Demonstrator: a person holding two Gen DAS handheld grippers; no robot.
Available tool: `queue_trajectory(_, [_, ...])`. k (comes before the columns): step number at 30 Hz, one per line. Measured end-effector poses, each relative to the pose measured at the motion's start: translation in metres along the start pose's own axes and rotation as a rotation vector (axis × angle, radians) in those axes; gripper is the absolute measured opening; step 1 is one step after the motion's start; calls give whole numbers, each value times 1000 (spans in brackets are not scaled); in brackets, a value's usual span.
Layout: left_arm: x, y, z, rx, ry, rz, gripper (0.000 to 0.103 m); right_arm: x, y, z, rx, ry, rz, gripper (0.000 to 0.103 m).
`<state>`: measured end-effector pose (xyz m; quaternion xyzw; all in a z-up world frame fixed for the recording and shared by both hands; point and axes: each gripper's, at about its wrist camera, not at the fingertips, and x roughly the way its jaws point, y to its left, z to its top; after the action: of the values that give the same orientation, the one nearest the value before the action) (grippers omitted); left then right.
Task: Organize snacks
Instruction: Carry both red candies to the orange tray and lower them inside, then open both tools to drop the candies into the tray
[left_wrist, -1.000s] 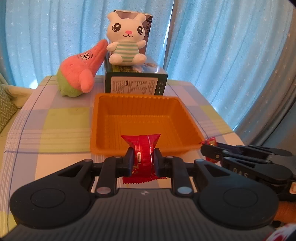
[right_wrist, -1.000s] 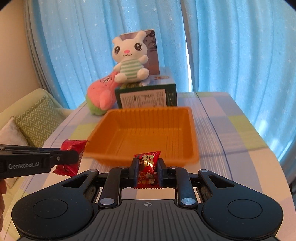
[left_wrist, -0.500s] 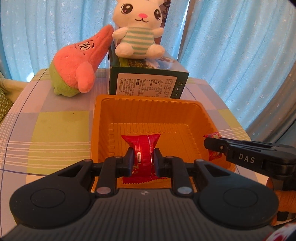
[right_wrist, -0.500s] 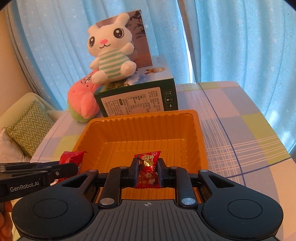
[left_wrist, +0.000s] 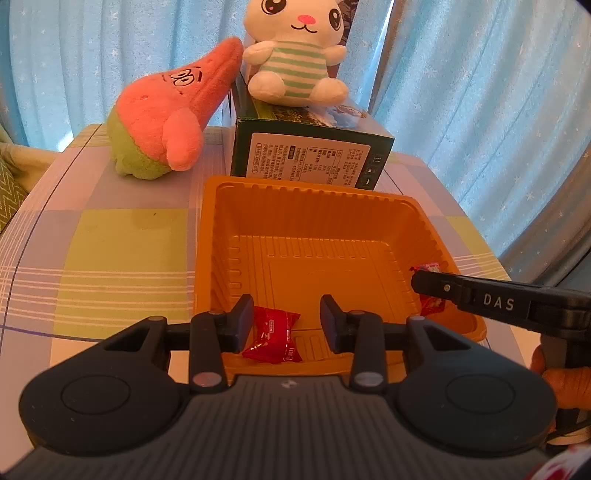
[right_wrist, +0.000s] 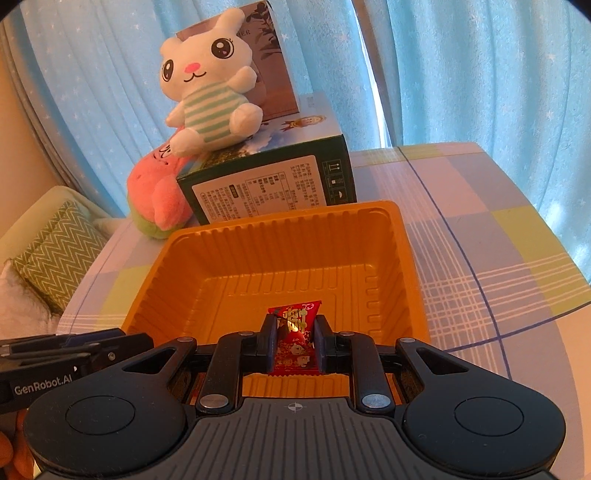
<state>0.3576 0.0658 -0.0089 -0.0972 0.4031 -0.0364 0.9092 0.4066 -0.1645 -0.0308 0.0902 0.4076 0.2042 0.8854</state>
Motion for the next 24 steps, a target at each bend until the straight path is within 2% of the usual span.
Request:
queue_trajectory(2, [-4, 1, -2, -6, -5, 3, 37, 1, -1, 1, 17, 15, 33, 22])
queue_trajectory(3, [-6, 1, -4, -8, -7, 2, 38, 1, -2, 1, 30, 18, 50, 27])
queue_trajectory(4, [-9, 2, -6, -10, -14, -3, 41, -1, -2, 1, 35, 14, 49, 35])
queue_trajectory(5, [-12, 2, -7, -11, -19, -7, 45, -4, -3, 0, 40, 3, 39, 57])
queue_trajectory(6, [-15, 2, -9, -11, -21, -7, 46, -9, -5, 0, 50, -16, 34, 64])
queue_trajectory(9, [-26, 0, -16, -8, -30, -5, 46, -23, -7, -2, 61, -33, 12, 64])
queue_trajectory(13, [-48, -2, -27, -16, -54, -1, 53, -49, -6, -11, 46, -50, -21, 64])
queue_trajectory(24, [-126, -21, -74, -24, -102, 29, 66, -146, 9, -67, 7, -69, -95, 64])
